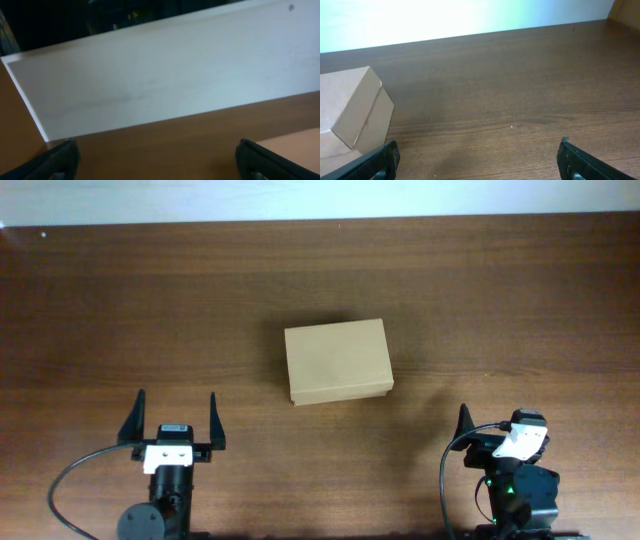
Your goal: Pack container
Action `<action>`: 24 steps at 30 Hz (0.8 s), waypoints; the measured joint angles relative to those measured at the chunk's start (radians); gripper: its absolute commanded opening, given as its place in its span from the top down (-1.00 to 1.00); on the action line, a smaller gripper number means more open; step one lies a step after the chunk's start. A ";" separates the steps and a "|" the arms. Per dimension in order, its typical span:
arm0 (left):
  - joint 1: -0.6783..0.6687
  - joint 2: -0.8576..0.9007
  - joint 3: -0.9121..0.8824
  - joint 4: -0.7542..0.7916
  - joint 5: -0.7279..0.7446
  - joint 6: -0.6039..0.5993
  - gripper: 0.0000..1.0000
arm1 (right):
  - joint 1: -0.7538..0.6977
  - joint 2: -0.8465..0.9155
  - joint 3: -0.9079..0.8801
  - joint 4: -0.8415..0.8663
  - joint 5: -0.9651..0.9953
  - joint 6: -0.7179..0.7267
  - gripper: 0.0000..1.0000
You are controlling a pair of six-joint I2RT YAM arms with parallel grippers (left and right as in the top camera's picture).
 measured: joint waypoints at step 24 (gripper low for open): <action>0.000 -0.005 -0.170 -0.048 0.000 0.000 -0.99 | 0.000 0.000 0.000 0.000 0.000 -0.001 -0.98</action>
